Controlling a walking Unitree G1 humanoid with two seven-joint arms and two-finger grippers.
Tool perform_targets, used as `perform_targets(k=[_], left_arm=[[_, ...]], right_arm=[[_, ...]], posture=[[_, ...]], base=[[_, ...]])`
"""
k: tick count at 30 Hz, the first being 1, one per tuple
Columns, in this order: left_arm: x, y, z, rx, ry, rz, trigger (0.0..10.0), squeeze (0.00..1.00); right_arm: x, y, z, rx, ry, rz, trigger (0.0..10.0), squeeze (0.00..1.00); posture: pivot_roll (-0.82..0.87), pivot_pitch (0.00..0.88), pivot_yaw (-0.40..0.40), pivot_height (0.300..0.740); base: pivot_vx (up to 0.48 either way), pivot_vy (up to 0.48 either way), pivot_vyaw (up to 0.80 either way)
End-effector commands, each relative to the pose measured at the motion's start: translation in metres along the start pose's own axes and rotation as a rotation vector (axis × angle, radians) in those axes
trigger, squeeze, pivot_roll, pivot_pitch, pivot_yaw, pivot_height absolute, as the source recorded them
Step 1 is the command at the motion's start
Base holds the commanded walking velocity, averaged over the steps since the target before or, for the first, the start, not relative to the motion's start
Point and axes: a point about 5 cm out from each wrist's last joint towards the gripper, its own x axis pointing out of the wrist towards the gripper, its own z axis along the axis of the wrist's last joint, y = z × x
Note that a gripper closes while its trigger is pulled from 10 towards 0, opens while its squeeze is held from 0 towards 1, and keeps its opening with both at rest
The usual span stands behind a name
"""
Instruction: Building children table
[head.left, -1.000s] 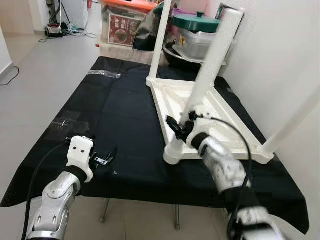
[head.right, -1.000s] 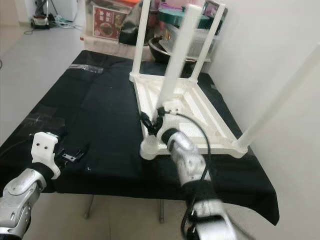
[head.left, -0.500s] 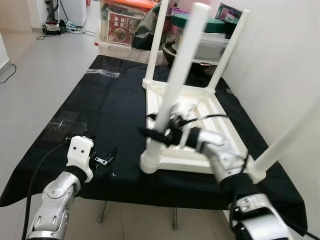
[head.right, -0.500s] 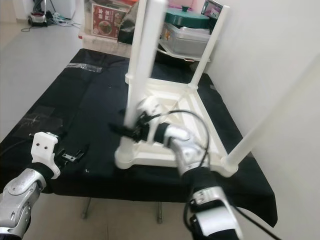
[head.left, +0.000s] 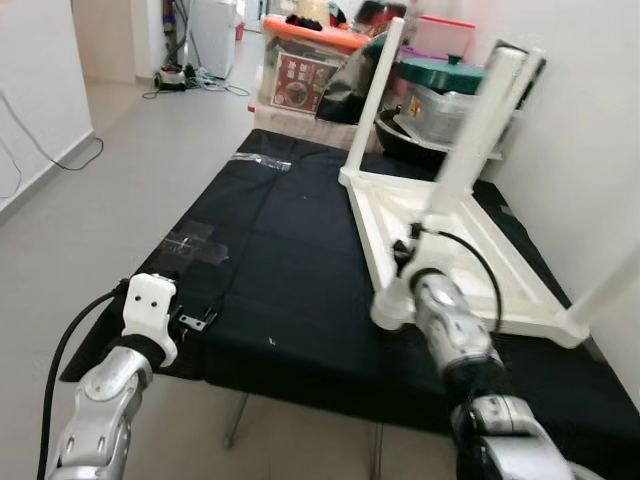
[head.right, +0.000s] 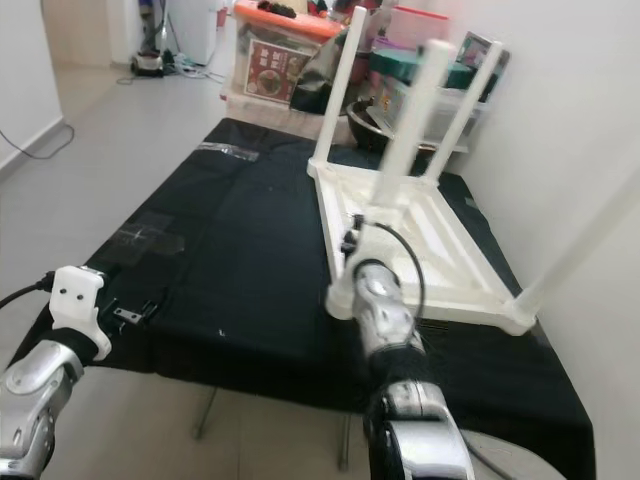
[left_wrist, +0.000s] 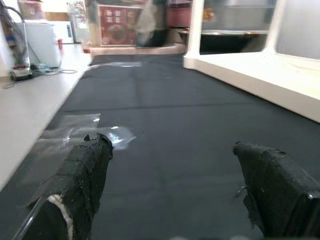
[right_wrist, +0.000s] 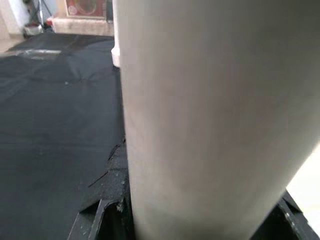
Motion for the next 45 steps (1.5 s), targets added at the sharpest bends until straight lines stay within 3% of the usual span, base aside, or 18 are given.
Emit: perform_targets(k=[1,2,6,7,8,9,18,22,23,24,26,27,32,34,37,43,44,45], left_arm=[[0.003,-0.007,0.0,-0.01,0.0,-0.034,10.0,0.0],[0.004,-0.006,0.0,-0.01,0.001,-0.035,10.0,0.0],[0.005,-0.006,0.0,-0.009,0.001,-0.035,10.0,0.0],[0.005,-0.007,0.0,-0.009,0.001,-0.034,10.0,0.0],[0.005,-0.007,0.0,-0.009,0.001,-0.034,10.0,0.0],[0.005,-0.007,-0.001,-0.009,0.001,-0.033,10.0,0.0],[0.006,-0.007,-0.001,-0.012,-0.002,-0.033,10.0,0.0],[0.006,-0.007,-0.001,-0.012,-0.002,-0.033,10.0,0.0],[0.006,-0.007,-0.001,-0.012,-0.002,-0.033,10.0,0.0],[0.006,-0.007,-0.001,-0.012,-0.002,-0.032,10.0,0.0],[0.005,-0.007,-0.001,-0.012,-0.002,-0.031,10.0,0.0],[0.005,-0.007,-0.001,-0.012,-0.002,-0.031,10.0,0.0],[0.004,-0.006,0.0,-0.015,-0.004,-0.032,10.0,0.0],[0.004,-0.006,0.0,-0.017,-0.006,-0.036,10.0,0.0],[0.004,-0.006,0.001,-0.017,-0.007,-0.037,10.0,0.0],[0.003,-0.006,0.001,-0.015,-0.006,-0.037,10.0,0.0],[0.003,-0.005,0.0,-0.015,-0.005,-0.037,10.0,0.0],[0.003,-0.005,0.0,-0.015,-0.005,-0.037,10.0,0.0]], right_arm=[[-0.014,0.024,-0.017,-0.031,0.084,0.171,10.0,0.0],[-0.02,0.036,-0.004,-0.006,-0.002,0.296,10.0,1.0],[-0.016,0.042,0.022,-0.002,-0.128,0.467,10.0,1.0],[-0.012,0.042,0.031,0.017,-0.134,0.505,10.0,0.35],[-0.012,0.042,0.031,0.017,-0.134,0.505,10.0,0.35],[-0.012,0.044,0.042,0.013,-0.157,0.617,10.0,0.0],[-0.021,0.053,0.057,-0.139,-0.209,1.085,10.0,0.0],[-0.021,0.053,0.057,-0.139,-0.209,1.085,10.0,0.0],[-0.028,0.065,0.046,-0.18,-0.19,1.202,8.2,0.0],[-0.035,0.076,0.036,-0.19,-0.166,1.279,3.6,0.0],[-0.039,0.082,0.029,-0.187,-0.143,1.326,0.2,0.0],[-0.039,0.082,0.029,-0.187,-0.143,1.326,0.2,0.0],[-0.014,0.079,0.0,-0.201,-0.035,0.92,0.0,0.0],[0.01,0.037,-0.019,-0.098,0.098,0.357,0.0,0.0],[0.012,-0.002,-0.037,-0.054,0.201,-0.032,0.0,0.0],[-0.007,-0.013,-0.038,-0.046,0.172,-0.103,0.0,0.0],[-0.013,0.001,-0.031,-0.048,0.13,0.007,8.8,0.0],[-0.013,0.001,-0.031,-0.048,0.13,0.007,8.8,0.0]], posture=[[0.14,0.0,-0.185,0.74],[0.13,0.0,-0.184,0.74],[0.14,0.0,-0.192,0.74],[0.14,0.0,-0.192,0.74],[0.14,0.0,-0.192,0.74],[0.14,0.0,-0.194,0.74],[0.16,0.0,-0.203,0.74],[0.16,0.0,-0.203,0.74],[0.17,0.0,-0.209,0.74],[0.17,0.0,-0.209,0.74],[0.17,0.0,-0.21,0.74],[0.17,0.0,-0.21,0.74],[0.16,0.0,-0.197,0.74],[0.14,0.0,-0.184,0.74],[0.14,0.0,-0.183,0.74],[0.13,0.0,-0.176,0.74],[0.13,0.0,-0.178,0.74],[0.13,0.0,-0.178,0.74]], base=[[0.0,0.0,0.0],[0.0,0.0,0.0],[0.0,0.0,0.0],[0.0,0.0,0.0],[0.0,0.0,0.0],[0.0,0.0,0.0],[0.0,0.0,0.0],[0.0,0.0,0.0],[0.0,0.0,0.0],[0.0,0.0,0.0],[0.0,0.0,0.0],[0.0,0.0,0.0],[0.0,0.0,0.0],[0.0,0.0,0.0],[0.0,0.0,0.0],[0.0,0.0,0.0],[0.0,0.0,0.0],[0.0,0.0,0.0]])
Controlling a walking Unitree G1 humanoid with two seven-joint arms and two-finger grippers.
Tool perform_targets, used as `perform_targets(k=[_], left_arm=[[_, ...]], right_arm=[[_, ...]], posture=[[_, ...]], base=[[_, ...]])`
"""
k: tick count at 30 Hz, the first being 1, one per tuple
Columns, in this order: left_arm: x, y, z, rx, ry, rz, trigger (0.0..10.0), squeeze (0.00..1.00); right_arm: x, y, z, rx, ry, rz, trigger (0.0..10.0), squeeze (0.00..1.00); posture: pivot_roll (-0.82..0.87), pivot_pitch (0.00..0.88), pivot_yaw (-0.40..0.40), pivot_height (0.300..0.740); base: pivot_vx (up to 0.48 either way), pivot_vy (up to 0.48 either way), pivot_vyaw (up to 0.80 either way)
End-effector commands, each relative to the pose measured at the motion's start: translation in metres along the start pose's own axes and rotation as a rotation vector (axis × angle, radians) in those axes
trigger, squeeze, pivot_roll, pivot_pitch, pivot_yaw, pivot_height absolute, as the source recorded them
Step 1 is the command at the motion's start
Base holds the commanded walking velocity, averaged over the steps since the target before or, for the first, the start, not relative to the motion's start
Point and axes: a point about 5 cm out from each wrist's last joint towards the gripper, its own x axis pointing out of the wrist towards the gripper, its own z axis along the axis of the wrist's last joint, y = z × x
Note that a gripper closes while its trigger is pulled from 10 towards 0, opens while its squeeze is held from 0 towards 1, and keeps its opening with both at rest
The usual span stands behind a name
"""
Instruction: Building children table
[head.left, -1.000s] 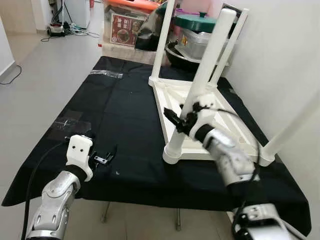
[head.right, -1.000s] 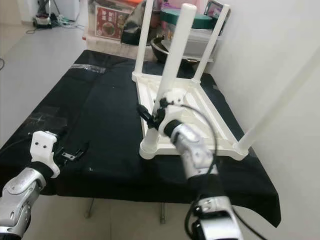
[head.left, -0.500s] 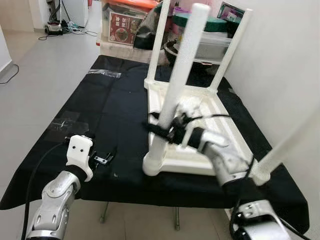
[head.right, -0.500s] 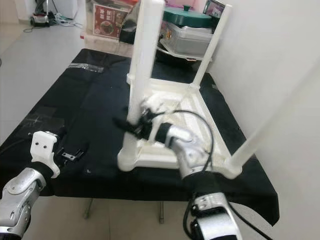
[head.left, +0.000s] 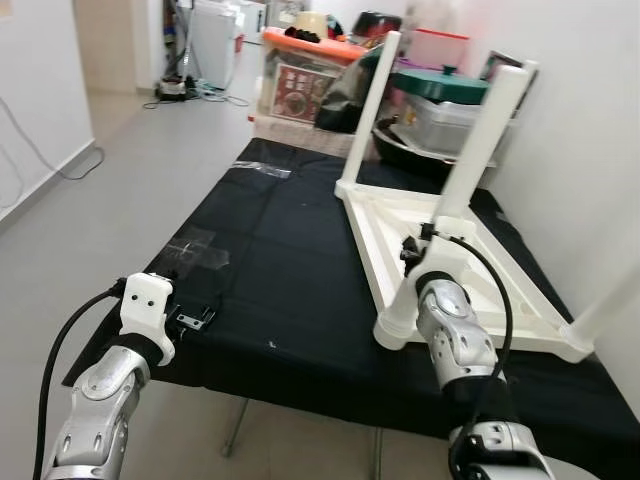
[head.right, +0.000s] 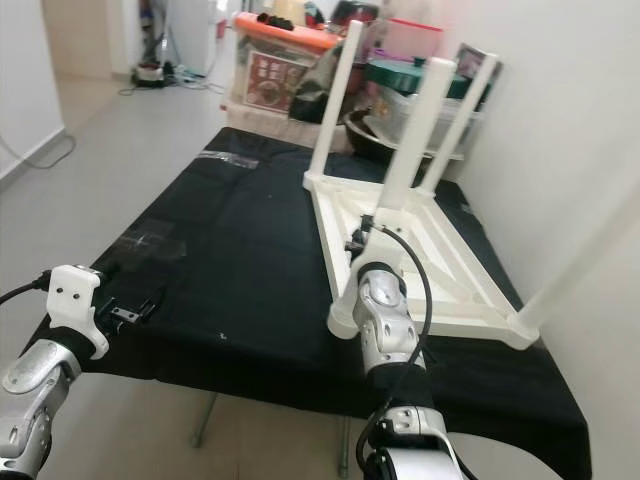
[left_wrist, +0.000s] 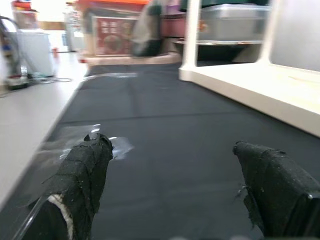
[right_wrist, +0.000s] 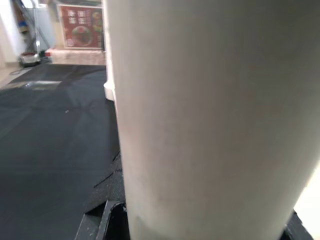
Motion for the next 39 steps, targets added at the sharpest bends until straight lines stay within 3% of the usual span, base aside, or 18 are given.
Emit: perform_targets(k=[1,7,8,9,10,11,12,14,17,19,20,22,27,35,36,37,38,39], left_arm=[[0.003,-0.007,-0.001,-0.013,0.0,-0.027,10.0,0.0],[0.003,-0.007,-0.001,-0.013,0.0,-0.027,10.0,0.0],[0.003,-0.007,-0.001,-0.013,0.0,-0.026,10.0,0.0],[0.003,-0.007,-0.002,-0.011,0.003,-0.028,10.0,0.0],[0.003,-0.007,-0.002,-0.011,0.004,-0.029,10.0,0.0],[0.003,-0.007,-0.002,-0.011,0.004,-0.029,10.0,0.0],[0.003,-0.007,-0.002,-0.011,0.004,-0.03,10.0,0.0],[0.003,-0.008,-0.003,-0.011,0.004,-0.03,10.0,0.0],[0.003,-0.008,-0.003,-0.012,0.003,-0.03,10.0,0.0],[0.004,-0.009,-0.003,-0.011,0.004,-0.03,10.0,0.0],[0.004,-0.009,-0.003,-0.011,0.004,-0.03,10.0,0.0],[0.003,-0.009,-0.004,-0.012,0.004,-0.028,10.0,0.0],[0.003,-0.009,-0.004,-0.01,0.005,-0.026,10.0,0.0],[0.002,-0.01,-0.004,-0.011,0.005,-0.028,10.0,0.0],[0.002,-0.01,-0.004,-0.011,0.004,-0.029,10.0,0.0],[0.002,-0.01,-0.003,-0.014,0.001,-0.029,10.0,0.0],[0.002,-0.01,-0.003,-0.014,0.001,-0.029,10.0,0.0],[0.003,-0.01,-0.003,-0.015,-0.001,-0.028,10.0,0.0]], right_arm=[[-0.006,0.004,-0.034,-0.058,0.192,0.044,8.8,0.0],[-0.006,0.004,-0.034,-0.058,0.192,0.044,8.8,0.0],[-0.01,0.018,-0.026,-0.049,0.147,0.16,10.0,0.0],[-0.006,0.033,0.001,-0.032,0.036,0.455,10.0,0.0],[-0.005,0.04,0.02,-0.033,-0.04,0.652,10.0,0.0],[-0.005,0.04,0.02,-0.033,-0.04,0.652,10.0,0.0],[-0.003,0.043,0.036,-0.056,-0.101,0.817,10.0,0.0],[-0.003,0.043,0.044,-0.075,-0.132,0.902,10.0,0.0],[-0.002,0.044,0.046,-0.094,-0.142,0.94,10.0,0.0],[-0.006,0.051,0.042,-0.208,-0.103,1.149,10.0,0.0],[-0.006,0.051,0.042,-0.208,-0.103,1.149,10.0,0.0],[-0.012,0.06,0.036,-0.28,-0.055,1.29,10.0,0.0],[-0.003,0.075,0.026,-0.303,-0.011,1.264,10.0,0.0],[0.004,0.077,0.019,-0.282,-0.006,1.168,10.0,0.0],[0.007,0.076,0.017,-0.276,0.001,1.098,10.0,0.0],[0.015,0.071,0.014,-0.249,0.027,0.892,10.0,0.0],[0.015,0.071,0.014,-0.249,0.027,0.892,10.0,0.0],[0.021,0.064,0.008,-0.214,0.077,0.742,10.0,0.0]], posture=[[0.13,0.0,-0.178,0.74],[0.13,0.0,-0.178,0.74],[0.13,0.0,-0.175,0.74],[0.14,0.0,-0.182,0.74],[0.14,0.0,-0.182,0.74],[0.14,0.0,-0.182,0.74],[0.14,0.0,-0.187,0.74],[0.14,0.0,-0.187,0.74],[0.15,0.0,-0.195,0.74],[0.18,0.0,-0.217,0.74],[0.18,0.0,-0.217,0.74],[0.18,0.0,-0.212,0.74],[0.2,0.0,-0.226,0.74],[0.19,0.0,-0.217,0.74],[0.18,0.0,-0.217,0.74],[0.17,0.0,-0.215,0.74],[0.17,0.0,-0.215,0.74],[0.17,0.0,-0.213,0.74]], base=[[0.0,0.0,0.0],[0.0,0.0,0.0],[0.0,0.0,0.0],[0.0,0.0,0.0],[0.0,0.0,0.0],[0.0,0.0,0.0],[0.0,0.0,0.0],[0.0,0.0,0.0],[0.0,0.0,0.0],[0.0,0.0,0.0],[0.0,0.0,0.0],[0.0,0.0,0.0],[0.0,0.0,0.0],[0.0,0.0,0.0],[0.0,0.0,0.0],[0.0,0.0,0.0],[0.0,0.0,0.0],[0.0,0.0,0.0]])
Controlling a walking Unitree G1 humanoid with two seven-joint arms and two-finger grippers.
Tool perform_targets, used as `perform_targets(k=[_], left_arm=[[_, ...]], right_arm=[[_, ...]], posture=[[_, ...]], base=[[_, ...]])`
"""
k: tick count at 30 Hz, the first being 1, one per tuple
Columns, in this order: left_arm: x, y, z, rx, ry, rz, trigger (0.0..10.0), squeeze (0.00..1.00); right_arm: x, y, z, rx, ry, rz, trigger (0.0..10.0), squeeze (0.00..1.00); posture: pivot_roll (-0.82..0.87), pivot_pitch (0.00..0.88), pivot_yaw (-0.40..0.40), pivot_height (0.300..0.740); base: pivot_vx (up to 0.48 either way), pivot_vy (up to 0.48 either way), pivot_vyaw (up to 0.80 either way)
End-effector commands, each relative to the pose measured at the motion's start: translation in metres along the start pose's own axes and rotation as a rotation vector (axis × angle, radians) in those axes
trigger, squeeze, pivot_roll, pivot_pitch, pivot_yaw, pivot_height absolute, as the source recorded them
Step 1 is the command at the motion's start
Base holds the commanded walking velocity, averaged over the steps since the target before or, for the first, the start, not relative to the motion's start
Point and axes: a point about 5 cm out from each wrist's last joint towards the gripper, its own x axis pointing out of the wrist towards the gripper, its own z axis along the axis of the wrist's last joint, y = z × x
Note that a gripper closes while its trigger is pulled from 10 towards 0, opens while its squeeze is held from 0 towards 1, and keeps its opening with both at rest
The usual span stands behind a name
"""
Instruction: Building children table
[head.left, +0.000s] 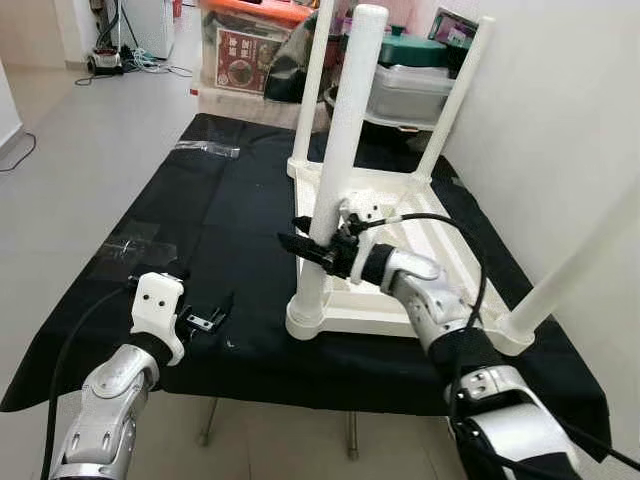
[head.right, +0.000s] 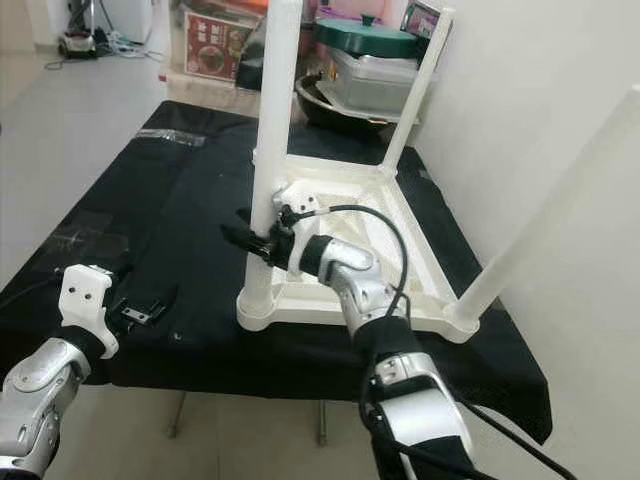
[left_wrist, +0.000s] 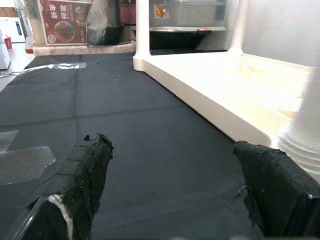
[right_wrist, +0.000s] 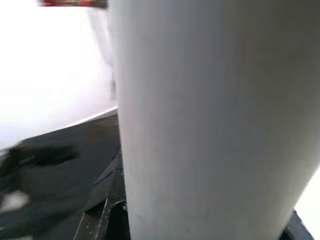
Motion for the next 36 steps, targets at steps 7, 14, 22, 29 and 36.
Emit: perform_targets(k=[7,14,22,29,36], left_arm=[[0.0,-0.004,-0.003,-0.014,0.004,-0.008,10.0,0.0],[0.001,-0.003,-0.003,-0.008,0.006,-0.009,10.0,0.0],[0.002,-0.003,-0.004,-0.007,0.007,-0.007,10.0,0.0],[0.002,-0.003,-0.004,-0.007,0.007,-0.007,10.0,0.0],[0.002,-0.003,-0.003,-0.012,0.002,-0.009,10.0,0.0]], right_arm=[[-0.039,-0.048,-0.052,0.156,0.303,-0.776,10.0,0.0],[-0.089,-0.036,-0.066,0.256,0.318,-1.215,10.0,0.0],[-0.078,-0.029,-0.049,0.337,0.219,-1.219,10.0,1.0],[-0.069,-0.024,-0.032,0.363,0.123,-1.101,10.0,1.0],[-0.063,-0.026,0.042,0.271,-0.208,-0.469,10.0,0.0]], posture=[[0.16,0.0,-0.213,0.74],[0.14,0.0,-0.193,0.74],[0.14,0.0,-0.194,0.74],[0.13,0.0,-0.192,0.74],[0.13,0.0,-0.189,0.74]], base=[[0.0,0.0,0.0],[0.0,0.0,0.0],[0.0,0.0,0.0],[0.0,0.0,0.0],[0.0,0.0,0.0]])
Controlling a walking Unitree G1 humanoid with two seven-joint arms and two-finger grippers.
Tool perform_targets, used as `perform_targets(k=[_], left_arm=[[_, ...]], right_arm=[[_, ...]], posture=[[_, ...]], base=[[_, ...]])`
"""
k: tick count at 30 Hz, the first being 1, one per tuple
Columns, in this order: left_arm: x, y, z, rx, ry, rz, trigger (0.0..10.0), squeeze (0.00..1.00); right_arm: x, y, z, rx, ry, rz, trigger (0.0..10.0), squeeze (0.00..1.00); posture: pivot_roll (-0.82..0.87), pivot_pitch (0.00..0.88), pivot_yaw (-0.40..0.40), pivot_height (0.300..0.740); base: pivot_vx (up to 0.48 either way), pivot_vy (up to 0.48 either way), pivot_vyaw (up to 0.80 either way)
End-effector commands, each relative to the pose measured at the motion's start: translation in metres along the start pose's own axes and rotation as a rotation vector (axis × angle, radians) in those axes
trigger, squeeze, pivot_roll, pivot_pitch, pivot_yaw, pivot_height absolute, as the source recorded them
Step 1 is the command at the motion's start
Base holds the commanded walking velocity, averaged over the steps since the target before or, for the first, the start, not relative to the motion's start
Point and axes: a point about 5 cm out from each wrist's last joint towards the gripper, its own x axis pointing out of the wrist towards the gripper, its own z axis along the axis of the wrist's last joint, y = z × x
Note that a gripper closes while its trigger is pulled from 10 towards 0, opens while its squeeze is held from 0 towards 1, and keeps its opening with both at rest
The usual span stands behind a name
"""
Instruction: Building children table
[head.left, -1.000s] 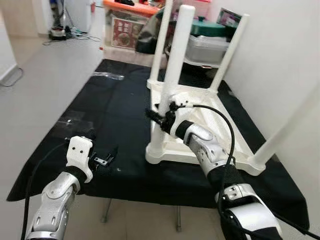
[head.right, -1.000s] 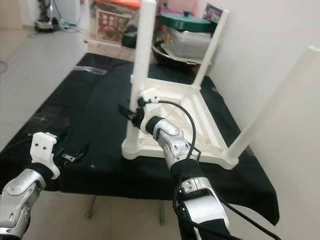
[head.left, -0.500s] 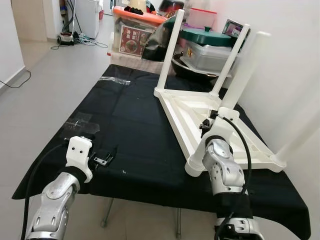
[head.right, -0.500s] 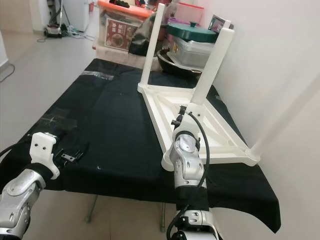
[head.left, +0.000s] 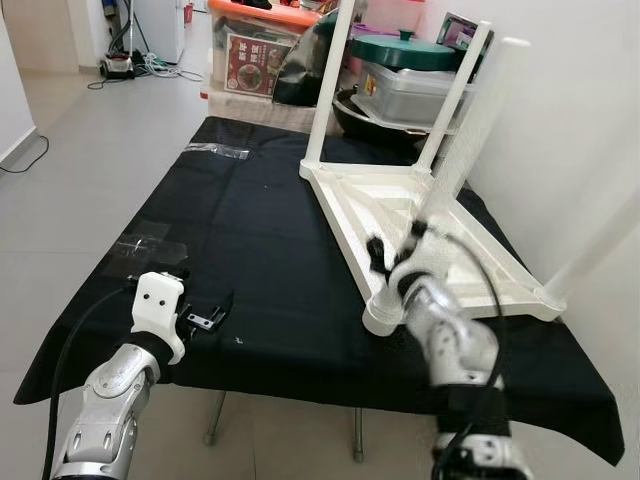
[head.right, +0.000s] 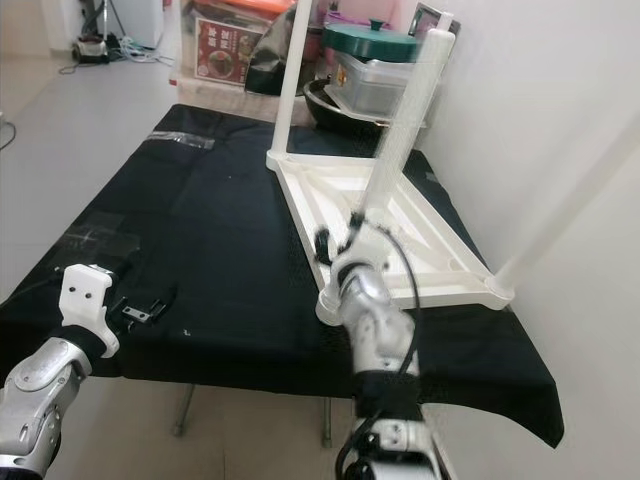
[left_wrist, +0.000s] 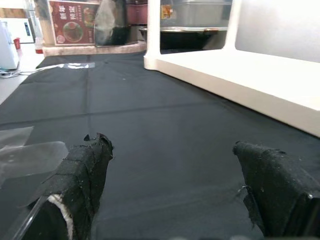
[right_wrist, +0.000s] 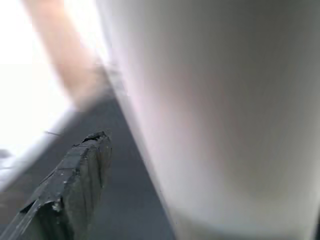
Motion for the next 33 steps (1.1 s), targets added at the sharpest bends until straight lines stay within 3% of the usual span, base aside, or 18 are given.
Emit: perform_targets(k=[1,2,5,11,15,17,19,20,21,22,23,25,26,27,28,30,32,33], left_arm=[[0.001,-0.004,-0.003,-0.013,0.007,-0.013,10.0,0.0],[0.001,-0.004,-0.003,-0.013,0.007,-0.013,10.0,0.0],[0.003,-0.005,-0.003,-0.013,0.004,-0.019,10.0,0.0],[0.005,-0.006,-0.003,-0.014,0.002,-0.017,10.0,0.0],[0.004,-0.006,-0.003,-0.014,0.001,-0.011,10.0,0.0],[0.003,-0.006,-0.004,-0.013,0.001,-0.008,10.0,0.0],[0.003,-0.006,-0.004,-0.013,0.001,-0.008,10.0,0.0],[0.003,-0.006,-0.004,-0.015,0.0,-0.007,10.0,0.0],[0.002,-0.006,-0.004,-0.016,-0.001,-0.007,10.0,0.0],[0.002,-0.006,-0.004,-0.016,-0.001,-0.007,10.0,0.0],[0.002,-0.007,-0.004,-0.018,-0.002,-0.008,10.0,0.0],[0.002,-0.007,-0.004,-0.018,-0.002,-0.008,10.0,0.0],[0.002,-0.007,-0.003,-0.021,-0.004,-0.009,10.0,0.0],[0.002,-0.007,-0.003,-0.024,-0.007,-0.011,10.0,0.0],[0.002,-0.007,-0.003,-0.024,-0.007,-0.011,10.0,0.0],[0.002,-0.007,-0.004,-0.028,-0.01,-0.013,10.0,0.0],[0.002,-0.007,-0.004,-0.028,-0.01,-0.013,10.0,0.0],[0.002,-0.007,-0.004,-0.028,-0.01,-0.014,10.0,0.0]], right_arm=[[-0.002,0.01,0.016,-0.037,-0.074,0.224,10.0,0.0],[-0.002,0.01,0.016,-0.037,-0.074,0.224,10.0,0.0],[0.002,0.006,0.009,-0.159,0.002,0.485,10.0,0.0],[0.014,0.016,-0.017,-0.236,0.127,0.645,10.0,0.0],[0.018,0.038,-0.032,-0.269,0.186,0.813,10.0,0.0],[0.014,0.058,-0.041,-0.299,0.213,0.958,10.0,0.0],[0.014,0.058,-0.041,-0.299,0.213,0.958,10.0,0.0],[0.01,0.067,-0.048,-0.314,0.229,1.025,10.0,0.0],[0.006,0.072,-0.057,-0.331,0.251,1.052,8.2,0.0],[0.006,0.072,-0.057,-0.331,0.251,1.052,8.2,0.0],[0.004,0.073,-0.063,-0.351,0.266,1.061,4.6,0.0],[0.004,0.073,-0.063,-0.351,0.266,1.061,4.6,0.0],[0.008,0.068,-0.073,-0.379,0.303,0.951,0.0,0.0],[0.017,0.056,-0.081,-0.394,0.334,0.763,0.0,0.0],[0.017,0.056,-0.081,-0.394,0.334,0.763,0.0,0.0],[0.031,0.014,-0.084,-0.376,0.352,0.207,0.0,0.0],[0.031,0.014,-0.084,-0.376,0.352,0.207,0.0,0.0],[0.031,-0.004,-0.084,-0.362,0.358,0.011,0.0,0.0]], posture=[[0.13,0.0,-0.189,0.74],[0.13,0.0,-0.189,0.74],[0.15,0.0,-0.205,0.74],[0.17,0.0,-0.224,0.74],[0.19,0.0,-0.236,0.74],[0.19,0.0,-0.238,0.74],[0.19,0.0,-0.238,0.74],[0.19,0.0,-0.239,0.74],[0.19,0.0,-0.238,0.74],[0.19,0.0,-0.238,0.74],[0.19,0.0,-0.238,0.74],[0.19,0.0,-0.238,0.74],[0.18,0.0,-0.232,0.74],[0.17,0.0,-0.234,0.74],[0.17,0.0,-0.234,0.74],[0.16,0.0,-0.228,0.74],[0.16,0.0,-0.228,0.74],[0.16,0.0,-0.228,0.74]], base=[[0.0,0.0,0.0],[0.0,0.0,0.0],[0.0,0.0,0.0],[0.0,0.0,0.0],[0.0,0.0,0.0],[0.0,0.0,0.0],[0.0,0.0,0.0],[0.0,0.0,0.0],[0.0,0.0,0.0],[0.0,0.0,0.0],[0.0,0.0,0.0],[0.0,0.0,0.0],[0.0,0.0,0.0],[0.0,0.0,0.0],[0.0,0.0,0.0],[0.0,0.0,0.0],[0.0,0.0,0.0],[0.0,0.0,0.0]])
